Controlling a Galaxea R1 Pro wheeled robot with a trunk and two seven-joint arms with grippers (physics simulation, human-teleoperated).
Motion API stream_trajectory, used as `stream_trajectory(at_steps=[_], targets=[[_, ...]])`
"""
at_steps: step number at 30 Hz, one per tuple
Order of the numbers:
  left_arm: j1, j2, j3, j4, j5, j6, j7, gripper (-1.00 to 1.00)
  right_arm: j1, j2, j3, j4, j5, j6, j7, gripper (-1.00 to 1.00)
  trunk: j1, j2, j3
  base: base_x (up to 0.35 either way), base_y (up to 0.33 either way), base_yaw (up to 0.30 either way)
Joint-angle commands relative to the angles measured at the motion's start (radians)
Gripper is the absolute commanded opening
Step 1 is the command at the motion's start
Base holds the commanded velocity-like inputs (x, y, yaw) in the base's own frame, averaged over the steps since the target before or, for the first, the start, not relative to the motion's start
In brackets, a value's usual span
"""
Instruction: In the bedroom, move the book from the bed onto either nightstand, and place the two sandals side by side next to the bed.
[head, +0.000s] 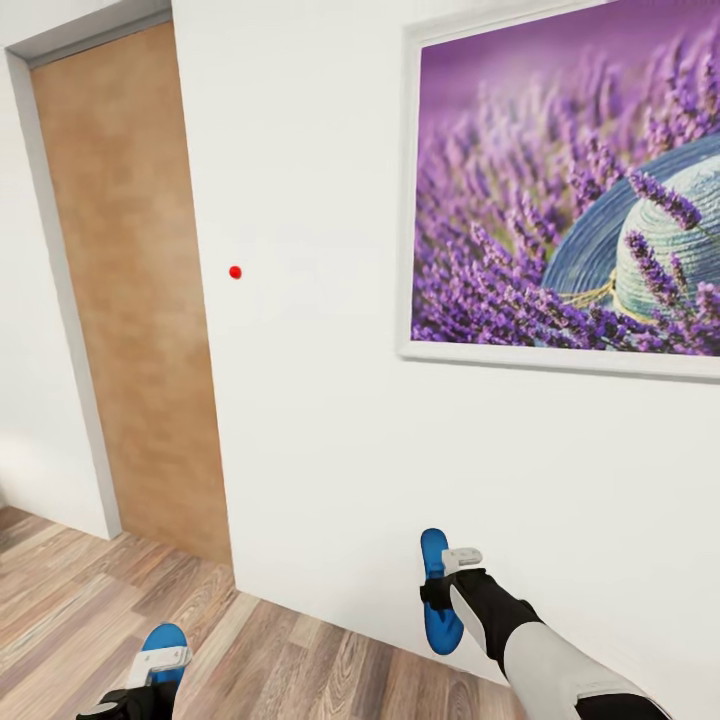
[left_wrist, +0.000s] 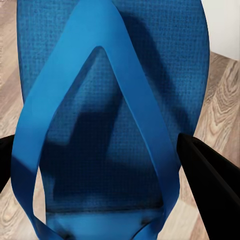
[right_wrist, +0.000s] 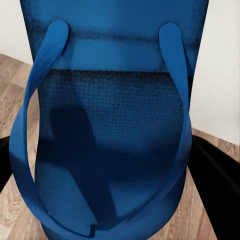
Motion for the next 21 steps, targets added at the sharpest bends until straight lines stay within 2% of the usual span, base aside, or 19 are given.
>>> stream_trajectory(at_steps=[1, 12, 21], targets=[[-0.001, 0.0, -0.001, -0.001, 0.011, 0.005, 0.006, -1.0, 0.0, 0.0, 0.005, -0.002, 0.002, 0.007, -0.003, -1.0, -0.004, 0.007, 0.004, 0.0, 0.0, 0.072], [-0.001, 0.0, -0.001, -0.001, 0.01, 0.005, 0.006, -1.0, 0.002, 0.0, 0.005, -0.001, 0.002, 0.007, -0.003, -1.0, -0.046, 0.084, 0.051, 0.0, 0.0, 0.074], [-0.018, -0.002, -0.003, 0.069, 0.01, -0.008, 0.006, -1.0, 0.032, -0.002, 0.009, -0.002, 0.002, 0.006, -0.003, -1.0, -0.081, 0.147, 0.08, 0.0, 0.0, 0.011]])
